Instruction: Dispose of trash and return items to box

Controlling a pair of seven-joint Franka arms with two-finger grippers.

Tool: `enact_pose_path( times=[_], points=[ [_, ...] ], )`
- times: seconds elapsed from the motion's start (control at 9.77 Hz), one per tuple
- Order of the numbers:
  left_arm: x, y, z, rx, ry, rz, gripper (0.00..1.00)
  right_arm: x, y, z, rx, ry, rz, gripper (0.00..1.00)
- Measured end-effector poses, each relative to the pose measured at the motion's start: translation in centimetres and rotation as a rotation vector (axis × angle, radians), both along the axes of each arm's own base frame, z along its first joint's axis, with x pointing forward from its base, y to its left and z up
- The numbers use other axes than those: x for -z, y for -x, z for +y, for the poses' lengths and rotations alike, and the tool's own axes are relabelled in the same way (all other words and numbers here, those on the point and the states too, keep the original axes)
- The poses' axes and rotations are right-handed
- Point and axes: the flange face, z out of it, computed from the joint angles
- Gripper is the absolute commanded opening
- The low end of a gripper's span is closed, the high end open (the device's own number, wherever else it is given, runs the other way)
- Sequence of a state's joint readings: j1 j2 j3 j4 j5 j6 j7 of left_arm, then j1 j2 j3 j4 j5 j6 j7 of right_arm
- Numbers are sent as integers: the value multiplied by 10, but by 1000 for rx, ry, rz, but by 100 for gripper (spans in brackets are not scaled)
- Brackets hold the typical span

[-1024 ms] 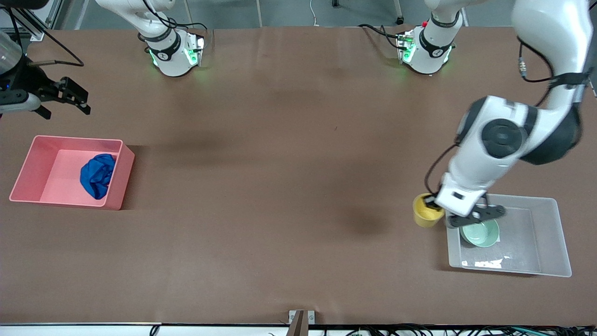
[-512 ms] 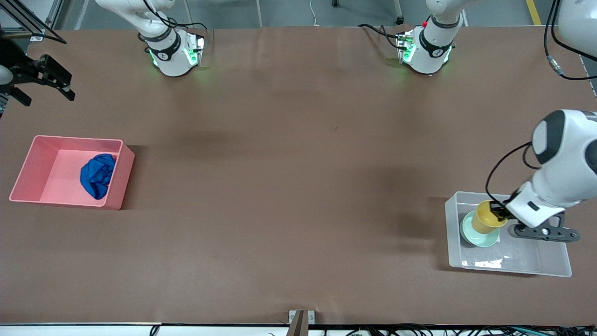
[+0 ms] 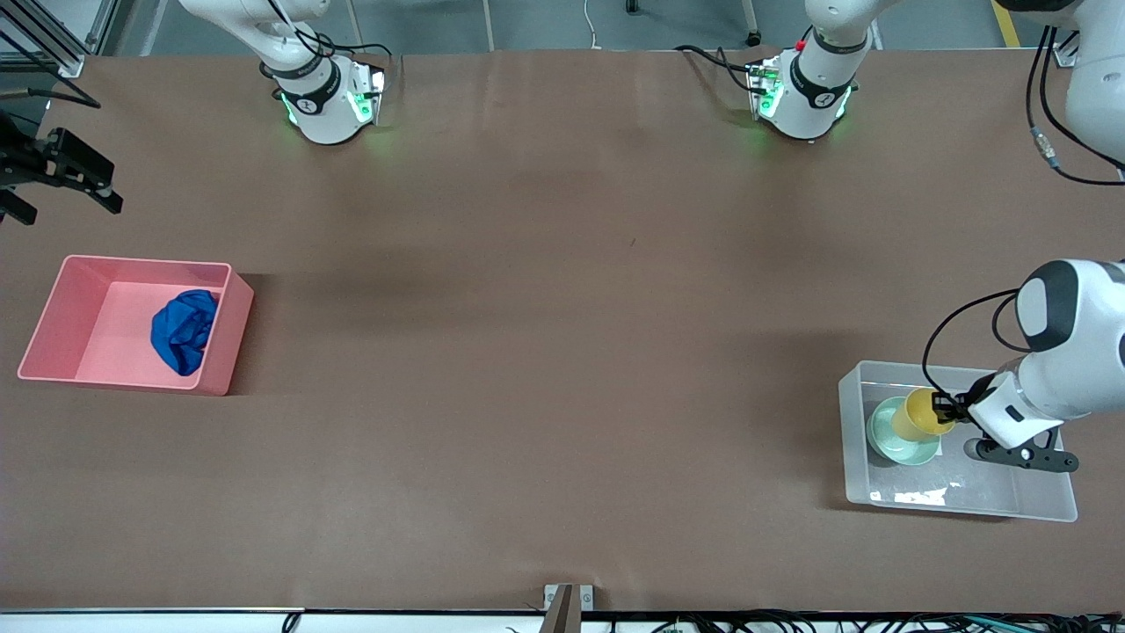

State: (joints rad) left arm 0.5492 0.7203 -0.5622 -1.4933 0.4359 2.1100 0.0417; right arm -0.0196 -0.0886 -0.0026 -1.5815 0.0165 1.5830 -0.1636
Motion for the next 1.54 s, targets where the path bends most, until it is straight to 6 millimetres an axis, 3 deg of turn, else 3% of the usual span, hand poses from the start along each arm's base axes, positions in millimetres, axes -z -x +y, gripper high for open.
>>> enact_pose_path(
  times=[0.31, 0.41, 0.51, 0.61, 0.72, 0.92, 1.13, 1.54],
  points=[
    [27, 0, 10, -8, 3, 13, 1, 4, 2, 8, 14, -3, 45, 100],
    [35, 0, 9, -8, 9, 18, 9, 6, 3, 9, 19, -3, 54, 100],
    [42, 1, 9, -10, 16, 24, 31, 8, 3, 9, 20, -3, 61, 100],
    [46, 1, 9, -11, 20, 25, 82, 11, 3, 9, 21, -3, 67, 100],
    [46, 1, 9, -12, 20, 23, 100, 13, 2, 9, 21, -3, 72, 100],
    [36, -4, 11, -15, 19, 0, 100, 14, 1, 8, 23, -3, 74, 100],
    [-8, -14, 9, -14, 2, -59, 100, 14, 1, 7, 24, -3, 75, 100],
    [-148, 5, -38, -12, -13, -91, 100, 15, 1, 7, 26, -3, 77, 100]
  ],
)
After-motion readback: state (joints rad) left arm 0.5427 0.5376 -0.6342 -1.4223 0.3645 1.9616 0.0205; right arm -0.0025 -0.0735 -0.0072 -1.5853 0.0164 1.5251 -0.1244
